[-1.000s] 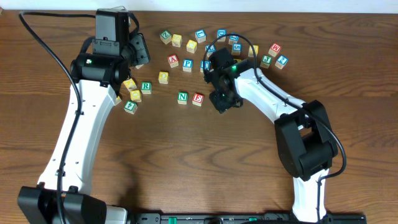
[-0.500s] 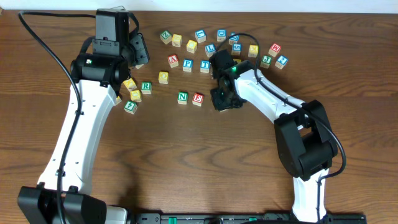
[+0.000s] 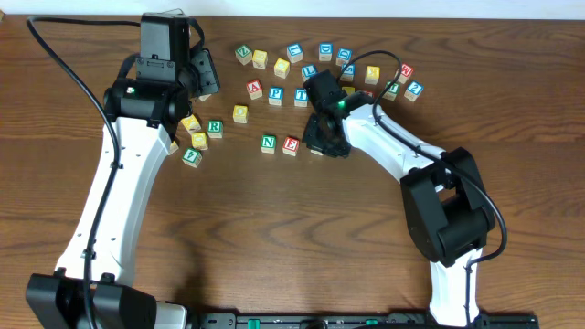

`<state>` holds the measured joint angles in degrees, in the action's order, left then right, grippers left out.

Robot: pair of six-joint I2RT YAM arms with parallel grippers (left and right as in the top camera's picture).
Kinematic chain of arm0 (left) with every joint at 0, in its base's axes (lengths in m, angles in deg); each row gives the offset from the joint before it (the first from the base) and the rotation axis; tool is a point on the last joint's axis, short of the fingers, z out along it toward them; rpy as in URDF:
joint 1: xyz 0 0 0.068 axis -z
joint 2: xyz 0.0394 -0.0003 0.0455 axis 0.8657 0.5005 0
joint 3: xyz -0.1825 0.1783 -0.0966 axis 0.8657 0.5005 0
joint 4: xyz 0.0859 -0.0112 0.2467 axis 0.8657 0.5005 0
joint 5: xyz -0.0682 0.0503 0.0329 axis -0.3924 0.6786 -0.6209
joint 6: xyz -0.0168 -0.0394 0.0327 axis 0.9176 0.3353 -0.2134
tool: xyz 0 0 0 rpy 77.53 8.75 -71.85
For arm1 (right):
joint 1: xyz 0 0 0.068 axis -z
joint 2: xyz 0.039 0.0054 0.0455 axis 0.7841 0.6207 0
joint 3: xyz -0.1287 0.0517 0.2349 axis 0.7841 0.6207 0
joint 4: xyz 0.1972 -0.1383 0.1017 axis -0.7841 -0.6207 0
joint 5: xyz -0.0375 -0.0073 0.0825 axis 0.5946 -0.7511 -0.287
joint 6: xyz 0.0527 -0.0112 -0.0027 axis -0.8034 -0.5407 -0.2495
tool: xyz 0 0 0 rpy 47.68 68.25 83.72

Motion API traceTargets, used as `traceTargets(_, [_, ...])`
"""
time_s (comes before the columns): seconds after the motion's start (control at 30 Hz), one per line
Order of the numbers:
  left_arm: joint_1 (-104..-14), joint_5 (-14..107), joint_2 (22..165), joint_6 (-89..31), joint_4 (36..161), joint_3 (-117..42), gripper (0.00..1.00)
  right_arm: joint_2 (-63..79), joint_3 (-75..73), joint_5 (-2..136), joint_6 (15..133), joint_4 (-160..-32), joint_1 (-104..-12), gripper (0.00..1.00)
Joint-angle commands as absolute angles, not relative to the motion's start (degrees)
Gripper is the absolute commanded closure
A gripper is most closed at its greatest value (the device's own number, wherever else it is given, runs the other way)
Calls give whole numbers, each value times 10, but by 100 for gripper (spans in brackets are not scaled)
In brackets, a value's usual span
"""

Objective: Spell out NEURIPS

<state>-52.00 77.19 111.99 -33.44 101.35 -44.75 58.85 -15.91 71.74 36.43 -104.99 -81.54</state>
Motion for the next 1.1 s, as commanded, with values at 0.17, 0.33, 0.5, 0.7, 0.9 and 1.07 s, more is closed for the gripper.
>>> traceTargets(0.17, [-523, 779, 1121, -337, 1015, -445, 45, 592, -147, 731, 246, -1046, -834, 68])
traceTargets(0.33, [-523, 779, 1121, -337, 1015, -445, 45, 592, -161, 732, 328, -1046, -831, 44])
traceTargets(0.5, [-523, 779, 1121, -337, 1015, -445, 44, 585, -200, 720, 481, -1055, -826, 29])
traceTargets(0.7, [-523, 779, 1121, -338, 1015, -445, 44, 585, -220, 688, 764, -1065, -829, 28])
traceTargets(0.9, [-523, 779, 1121, -338, 1015, -445, 44, 590, -219, 690, 928, -1094, -829, 24])
traceTargets(1.07, [-523, 779, 1121, -337, 1015, -445, 44, 604, -218, 692, 970, -1096, -828, 25])
